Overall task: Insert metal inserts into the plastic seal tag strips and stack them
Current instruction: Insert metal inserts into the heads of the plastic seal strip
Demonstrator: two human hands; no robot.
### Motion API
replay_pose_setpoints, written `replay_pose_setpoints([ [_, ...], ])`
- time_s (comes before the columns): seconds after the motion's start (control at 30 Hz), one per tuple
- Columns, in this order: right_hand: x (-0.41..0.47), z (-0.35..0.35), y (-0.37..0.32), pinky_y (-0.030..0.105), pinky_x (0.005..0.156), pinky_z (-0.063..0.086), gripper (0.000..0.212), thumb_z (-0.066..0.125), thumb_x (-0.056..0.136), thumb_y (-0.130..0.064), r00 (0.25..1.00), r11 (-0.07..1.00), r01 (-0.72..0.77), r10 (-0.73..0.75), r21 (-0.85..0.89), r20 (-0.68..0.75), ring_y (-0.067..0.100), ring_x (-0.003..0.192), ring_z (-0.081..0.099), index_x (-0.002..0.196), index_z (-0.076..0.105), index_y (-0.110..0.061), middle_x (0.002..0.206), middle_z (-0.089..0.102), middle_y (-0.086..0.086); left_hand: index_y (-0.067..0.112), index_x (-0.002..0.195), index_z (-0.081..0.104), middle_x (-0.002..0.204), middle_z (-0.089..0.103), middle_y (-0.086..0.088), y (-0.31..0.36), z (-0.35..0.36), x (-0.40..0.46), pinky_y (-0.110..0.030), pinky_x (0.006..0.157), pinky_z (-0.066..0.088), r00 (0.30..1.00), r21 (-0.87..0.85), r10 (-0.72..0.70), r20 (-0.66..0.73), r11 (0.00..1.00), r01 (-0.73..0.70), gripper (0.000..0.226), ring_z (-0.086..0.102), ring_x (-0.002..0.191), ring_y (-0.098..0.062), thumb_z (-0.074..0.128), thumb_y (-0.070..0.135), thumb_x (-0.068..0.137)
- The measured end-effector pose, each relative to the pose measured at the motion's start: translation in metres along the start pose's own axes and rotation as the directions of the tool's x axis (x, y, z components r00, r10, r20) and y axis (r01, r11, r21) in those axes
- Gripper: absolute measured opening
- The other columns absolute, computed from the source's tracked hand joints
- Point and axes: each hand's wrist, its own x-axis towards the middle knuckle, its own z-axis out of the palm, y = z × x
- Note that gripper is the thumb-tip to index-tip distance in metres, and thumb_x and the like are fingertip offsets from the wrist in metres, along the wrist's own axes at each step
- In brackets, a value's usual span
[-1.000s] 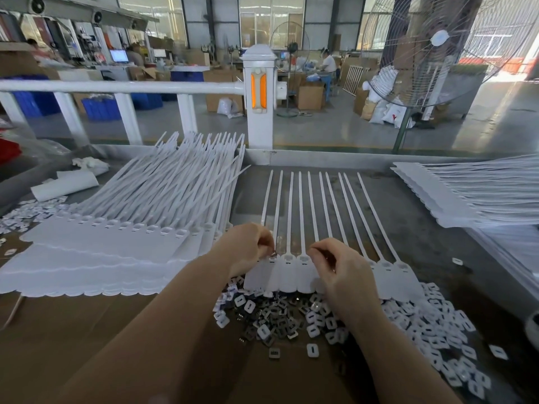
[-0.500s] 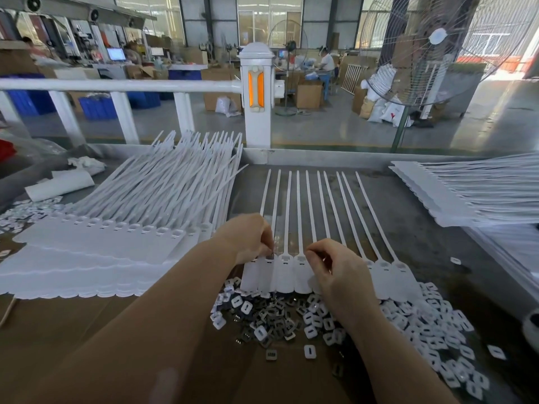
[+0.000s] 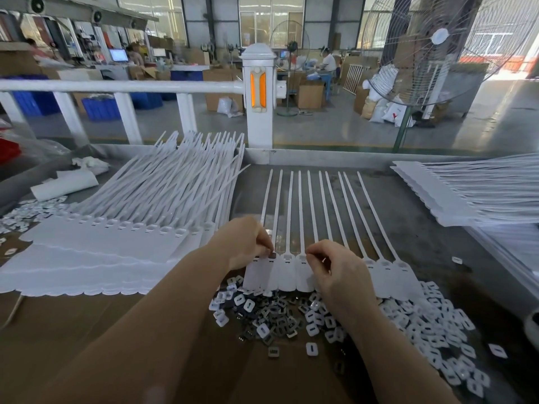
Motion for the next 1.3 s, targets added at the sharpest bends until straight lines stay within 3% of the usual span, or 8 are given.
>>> replay_pose_setpoints([
  [0.33, 0.0, -0.001, -0.001, 0.02, 0.076, 0.043, 0.01, 0.056, 0.09, -0.014, 0.999, 0.999, 0.042, -0.042, -0.021, 0.028, 0.005, 0.082, 0.051, 0.094, 0.066, -0.016, 0.088, 0.06, -0.011, 0.022, 0.094, 0.073, 0.088, 0.069, 0.007, 0.001, 0.001, -0.007, -0.024, 0.085, 0.047, 1.0, -0.028, -0.006, 0.009, 1.0, 0.006, 0.014, 0.061, 0.084, -0.008, 0.064, 0.015, 0.086],
  [0.5, -0.001, -0.005, -0.007, 0.018, 0.079, 0.041, 0.007, 0.064, 0.084, -0.016, 0.959, 0.982, 0.19, -0.186, 0.003, 0.213, -0.001, 0.082, 0.049, 0.088, 0.067, -0.02, 0.084, 0.056, -0.016, 0.022, 0.091, 0.074, 0.081, 0.062, 0.013, 0.005, 0.003, -0.011, -0.017, 0.076, 0.04, 0.998, -0.053, 0.021, -0.052, 0.998, -0.023, 0.012, 0.057, 0.08, -0.004, 0.063, 0.018, 0.086],
  [0.63, -0.002, -0.008, -0.01, 0.01, 0.085, 0.03, 0.004, 0.071, 0.078, -0.023, 0.901, 0.963, 0.262, -0.268, 0.065, 0.341, -0.008, 0.087, 0.045, 0.081, 0.069, -0.025, 0.083, 0.052, -0.024, 0.023, 0.09, 0.074, 0.081, 0.066, 0.015, 0.005, 0.011, -0.017, -0.013, 0.073, 0.042, 0.989, -0.137, 0.013, -0.148, 0.99, -0.034, 0.012, 0.057, 0.076, 0.001, 0.065, 0.018, 0.085],
  [0.73, -0.003, -0.009, -0.01, 0.016, 0.09, 0.029, 0.01, 0.07, 0.079, -0.03, 0.86, 0.955, 0.291, -0.287, 0.056, 0.422, -0.005, 0.092, 0.042, 0.088, 0.072, -0.03, 0.086, 0.045, -0.029, 0.026, 0.088, 0.073, 0.074, 0.056, 0.027, 0.004, 0.018, -0.022, -0.006, 0.067, 0.04, 0.98, -0.209, 0.005, -0.198, 0.977, -0.047, 0.011, 0.055, 0.072, 0.005, 0.065, 0.019, 0.084],
  [0.87, -0.004, -0.008, -0.009, 0.021, 0.092, 0.028, 0.014, 0.066, 0.083, -0.032, 0.842, 0.951, 0.308, -0.279, 0.013, 0.462, -0.004, 0.095, 0.036, 0.096, 0.072, -0.031, 0.091, 0.042, -0.028, 0.028, 0.087, 0.073, 0.077, 0.056, 0.025, 0.003, 0.029, -0.027, -0.006, 0.07, 0.042, 0.969, -0.253, 0.016, -0.245, 0.964, -0.08, 0.012, 0.055, 0.075, 0.005, 0.065, 0.019, 0.085],
  [1.0, -0.004, -0.007, -0.009, 0.017, 0.089, 0.032, 0.009, 0.064, 0.085, -0.026, 0.871, 0.96, 0.277, -0.267, 0.036, 0.413, -0.005, 0.09, 0.042, 0.089, 0.072, -0.027, 0.087, 0.048, -0.026, 0.029, 0.086, 0.073, 0.081, 0.059, 0.017, 0.003, 0.035, -0.032, -0.007, 0.07, 0.041, 0.95, -0.296, 0.018, -0.31, 0.948, -0.115, 0.011, 0.056, 0.078, 0.001, 0.067, 0.021, 0.083],
  [1.17, 0.0, -0.007, -0.006, 0.011, 0.075, 0.045, 0.012, 0.065, 0.084, -0.01, 0.983, 0.982, 0.057, -0.087, 0.179, 0.163, -0.003, 0.081, 0.059, 0.087, 0.072, -0.02, 0.081, 0.066, -0.015, 0.04, 0.081, 0.069, 0.079, 0.065, 0.025, 0.006, 0.035, -0.039, -0.006, 0.073, 0.042, 0.955, -0.422, 0.071, -0.289, 0.886, -0.193, 0.024, 0.059, 0.082, 0.007, 0.068, 0.016, 0.08],
  [1.3, 0.001, -0.004, -0.003, 0.016, 0.073, 0.049, 0.012, 0.068, 0.082, -0.009, 0.99, 0.97, -0.044, 0.011, 0.24, 0.138, 0.0, 0.078, 0.061, 0.087, 0.066, -0.02, 0.079, 0.066, -0.011, 0.03, 0.086, 0.074, 0.082, 0.071, 0.018, 0.01, 0.038, -0.035, -0.008, 0.074, 0.046, 0.967, -0.509, 0.066, -0.244, 0.84, -0.186, 0.019, 0.063, 0.079, 0.005, 0.071, 0.013, 0.079],
])
